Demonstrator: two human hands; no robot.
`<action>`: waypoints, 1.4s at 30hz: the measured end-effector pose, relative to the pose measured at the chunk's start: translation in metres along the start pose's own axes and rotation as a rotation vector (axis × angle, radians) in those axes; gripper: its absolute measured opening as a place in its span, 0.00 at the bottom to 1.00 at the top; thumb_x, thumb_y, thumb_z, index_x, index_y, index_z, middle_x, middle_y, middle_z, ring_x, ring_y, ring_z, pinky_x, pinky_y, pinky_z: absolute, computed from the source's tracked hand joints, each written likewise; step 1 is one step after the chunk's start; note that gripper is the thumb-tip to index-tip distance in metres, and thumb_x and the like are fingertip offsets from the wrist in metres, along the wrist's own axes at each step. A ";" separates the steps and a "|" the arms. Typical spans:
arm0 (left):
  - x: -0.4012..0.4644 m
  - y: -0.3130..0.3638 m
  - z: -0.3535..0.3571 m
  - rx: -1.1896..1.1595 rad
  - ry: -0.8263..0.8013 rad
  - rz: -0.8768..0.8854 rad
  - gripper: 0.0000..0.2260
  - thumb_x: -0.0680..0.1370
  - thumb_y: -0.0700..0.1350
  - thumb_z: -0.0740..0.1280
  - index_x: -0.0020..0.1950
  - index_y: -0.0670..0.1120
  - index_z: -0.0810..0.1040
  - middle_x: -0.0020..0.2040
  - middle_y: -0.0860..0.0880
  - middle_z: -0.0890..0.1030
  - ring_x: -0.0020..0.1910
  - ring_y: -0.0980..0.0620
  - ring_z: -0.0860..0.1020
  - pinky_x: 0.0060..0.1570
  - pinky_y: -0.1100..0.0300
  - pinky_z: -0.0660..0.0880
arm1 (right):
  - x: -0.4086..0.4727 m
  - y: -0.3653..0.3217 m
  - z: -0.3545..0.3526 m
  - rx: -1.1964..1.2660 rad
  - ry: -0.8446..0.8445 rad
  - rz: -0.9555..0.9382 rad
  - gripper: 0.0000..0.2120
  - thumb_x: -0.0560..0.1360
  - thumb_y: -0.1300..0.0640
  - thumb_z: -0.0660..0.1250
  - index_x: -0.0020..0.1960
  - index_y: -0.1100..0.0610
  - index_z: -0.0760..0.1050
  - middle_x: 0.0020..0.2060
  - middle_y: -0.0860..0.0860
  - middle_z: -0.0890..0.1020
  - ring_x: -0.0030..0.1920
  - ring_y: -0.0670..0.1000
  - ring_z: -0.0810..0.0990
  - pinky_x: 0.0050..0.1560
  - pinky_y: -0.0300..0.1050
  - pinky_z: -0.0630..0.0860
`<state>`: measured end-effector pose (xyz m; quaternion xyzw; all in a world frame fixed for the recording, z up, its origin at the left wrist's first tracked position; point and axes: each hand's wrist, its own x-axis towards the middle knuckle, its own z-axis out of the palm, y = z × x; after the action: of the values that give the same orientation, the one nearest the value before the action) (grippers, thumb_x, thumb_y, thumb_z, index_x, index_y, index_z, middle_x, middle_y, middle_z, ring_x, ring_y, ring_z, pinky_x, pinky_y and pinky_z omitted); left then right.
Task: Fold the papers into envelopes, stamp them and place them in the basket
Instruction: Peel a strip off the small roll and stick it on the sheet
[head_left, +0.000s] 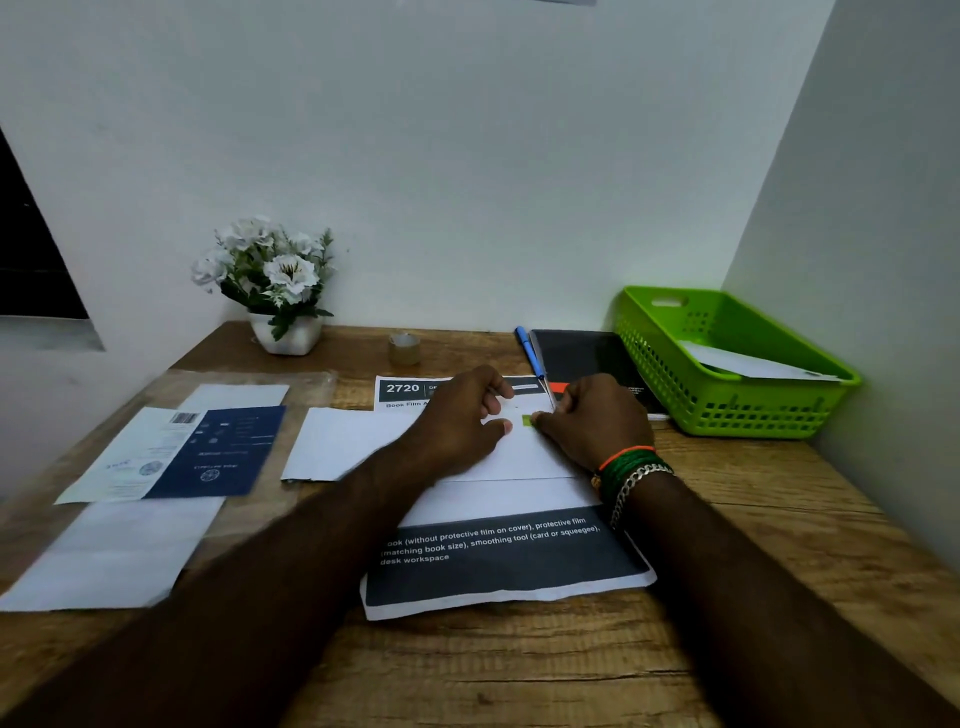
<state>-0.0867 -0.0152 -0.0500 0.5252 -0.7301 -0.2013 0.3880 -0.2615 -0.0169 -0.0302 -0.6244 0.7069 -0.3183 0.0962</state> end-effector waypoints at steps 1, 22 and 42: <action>0.000 0.000 0.000 -0.004 0.002 0.000 0.13 0.74 0.39 0.75 0.57 0.48 0.79 0.45 0.51 0.78 0.41 0.57 0.73 0.43 0.70 0.69 | -0.001 -0.003 0.003 -0.001 -0.005 -0.015 0.14 0.63 0.47 0.76 0.30 0.54 0.76 0.29 0.47 0.80 0.39 0.54 0.81 0.41 0.40 0.70; -0.002 0.002 0.000 0.028 -0.003 0.000 0.12 0.75 0.38 0.74 0.56 0.47 0.79 0.48 0.48 0.78 0.41 0.58 0.73 0.40 0.76 0.67 | -0.003 -0.002 0.001 -0.024 -0.066 -0.070 0.17 0.65 0.43 0.75 0.32 0.54 0.75 0.30 0.46 0.80 0.39 0.53 0.81 0.41 0.41 0.72; -0.008 0.001 -0.033 0.334 -0.192 -0.079 0.29 0.66 0.67 0.78 0.62 0.57 0.77 0.56 0.57 0.74 0.60 0.53 0.72 0.62 0.50 0.73 | 0.022 0.026 -0.007 0.387 -0.165 0.093 0.16 0.72 0.54 0.67 0.29 0.61 0.83 0.27 0.60 0.83 0.26 0.55 0.80 0.34 0.46 0.76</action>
<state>-0.0605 -0.0041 -0.0317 0.5890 -0.7658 -0.1418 0.2157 -0.2906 -0.0346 -0.0341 -0.5848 0.6503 -0.3912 0.2865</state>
